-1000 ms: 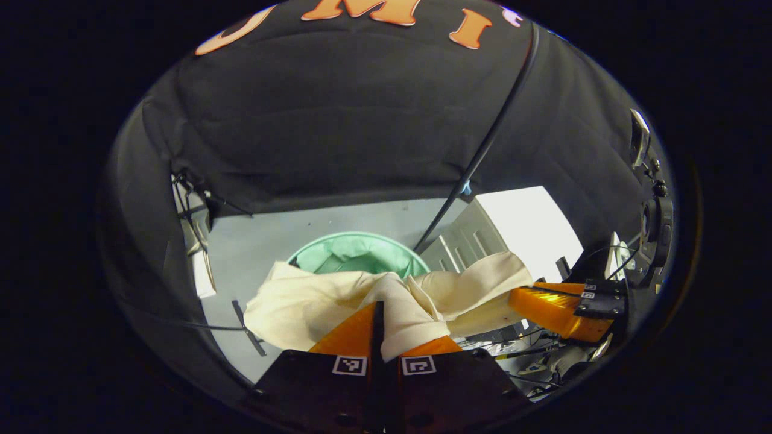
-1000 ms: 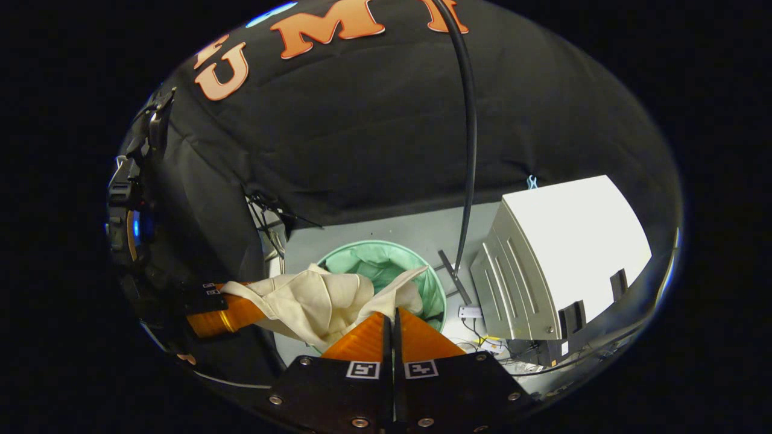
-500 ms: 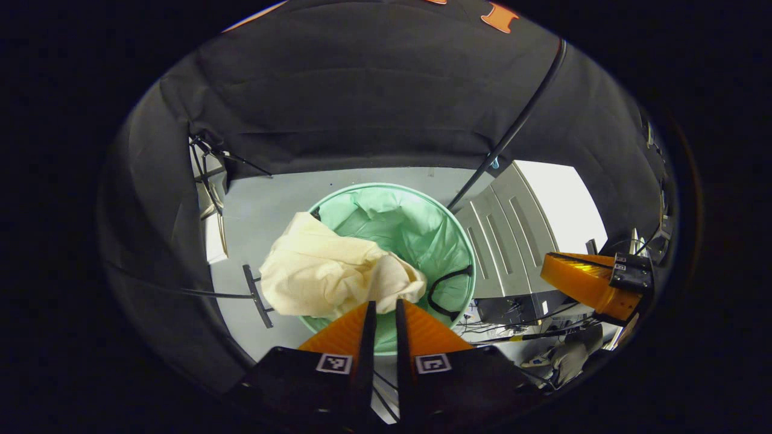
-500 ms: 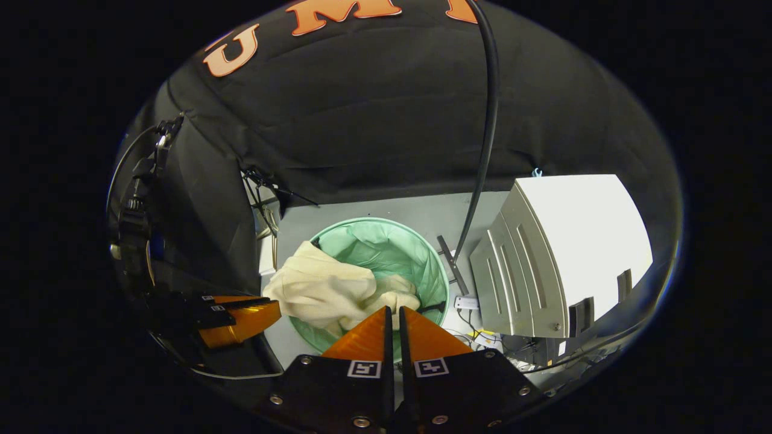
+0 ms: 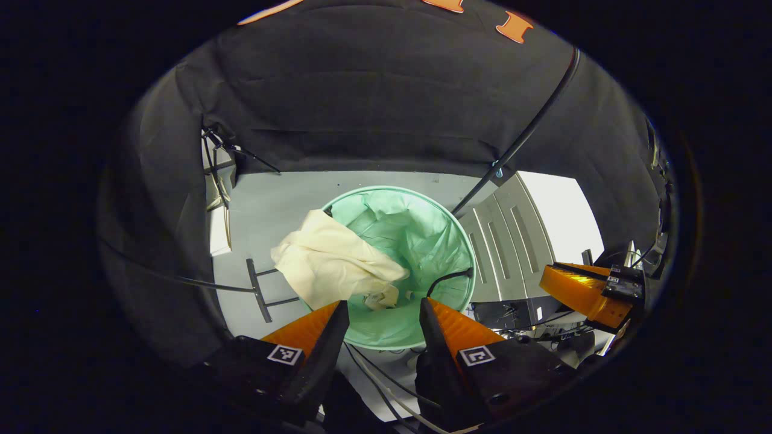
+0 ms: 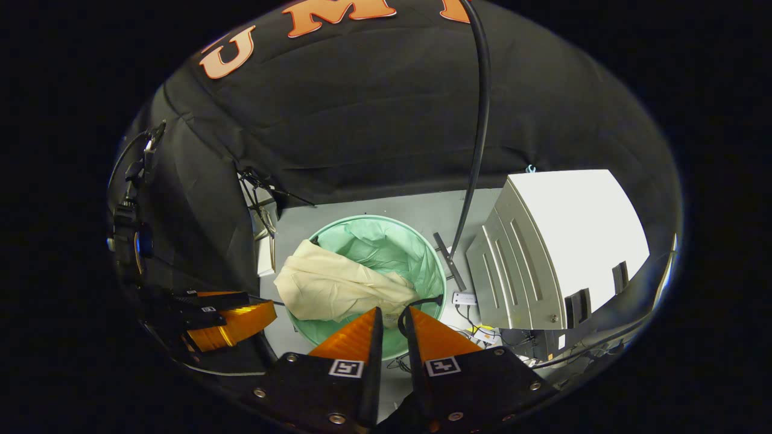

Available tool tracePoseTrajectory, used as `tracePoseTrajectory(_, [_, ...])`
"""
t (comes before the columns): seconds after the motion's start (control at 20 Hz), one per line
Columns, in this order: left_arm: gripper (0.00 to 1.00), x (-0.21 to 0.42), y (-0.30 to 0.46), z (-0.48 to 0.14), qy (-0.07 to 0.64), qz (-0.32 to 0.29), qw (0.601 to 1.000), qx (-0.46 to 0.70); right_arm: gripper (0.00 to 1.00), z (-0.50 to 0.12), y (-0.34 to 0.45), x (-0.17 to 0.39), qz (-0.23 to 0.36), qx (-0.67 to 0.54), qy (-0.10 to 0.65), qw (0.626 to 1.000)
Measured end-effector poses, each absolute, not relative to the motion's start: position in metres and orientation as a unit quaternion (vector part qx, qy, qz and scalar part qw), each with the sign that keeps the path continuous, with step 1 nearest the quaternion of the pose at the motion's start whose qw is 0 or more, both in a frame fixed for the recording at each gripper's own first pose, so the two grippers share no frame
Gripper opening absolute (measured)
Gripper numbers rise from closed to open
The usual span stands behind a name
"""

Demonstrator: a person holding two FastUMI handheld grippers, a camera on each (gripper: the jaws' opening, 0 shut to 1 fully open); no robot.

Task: Grasp the clothes on the hanger with both hands and then place them into the laundry hamper below.

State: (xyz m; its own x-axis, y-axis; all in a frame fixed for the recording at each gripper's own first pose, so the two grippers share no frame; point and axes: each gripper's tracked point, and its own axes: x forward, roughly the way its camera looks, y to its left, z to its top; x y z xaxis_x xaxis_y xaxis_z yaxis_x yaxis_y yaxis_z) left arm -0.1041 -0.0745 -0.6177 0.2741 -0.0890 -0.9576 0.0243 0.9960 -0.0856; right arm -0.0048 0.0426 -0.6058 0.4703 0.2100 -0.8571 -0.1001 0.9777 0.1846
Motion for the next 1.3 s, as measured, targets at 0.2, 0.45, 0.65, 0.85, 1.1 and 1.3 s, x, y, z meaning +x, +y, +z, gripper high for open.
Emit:
tracePoseTrajectory(0.2, [0.95, -0.101, -0.066, -0.597, 0.589, -0.028, 0.807, -0.027, 0.38, -0.588, 0.048, -0.009, 0.098, 0.054, 0.503, 0.857])
tracePoseTrajectory(0.45, [0.95, -0.084, -0.052, -0.554, 0.554, -0.023, 0.832, -0.034, 0.72, -0.552, 0.053, -0.004, 0.104, 0.043, 0.477, 0.872])
tracePoseTrajectory(0.65, [0.95, -0.066, -0.036, -0.507, 0.513, -0.018, 0.858, -0.033, 0.91, -0.511, 0.058, 0.001, 0.112, 0.032, 0.453, 0.884])
tracePoseTrajectory(0.85, [1.0, -0.051, -0.016, -0.453, 0.465, -0.004, 0.885, -0.027, 0.93, -0.456, 0.062, 0.016, 0.118, 0.026, 0.41, 0.904])
tracePoseTrajectory(1.1, [1.0, -0.032, 0.009, -0.383, 0.395, 0.014, 0.918, -0.03, 0.93, -0.37, 0.058, 0.035, 0.117, 0.024, 0.334, 0.935])
tracePoseTrajectory(1.3, [0.98, -0.021, 0.031, -0.316, 0.334, 0.03, 0.942, -0.02, 0.93, -0.303, 0.056, 0.046, 0.114, 0.022, 0.278, 0.954])
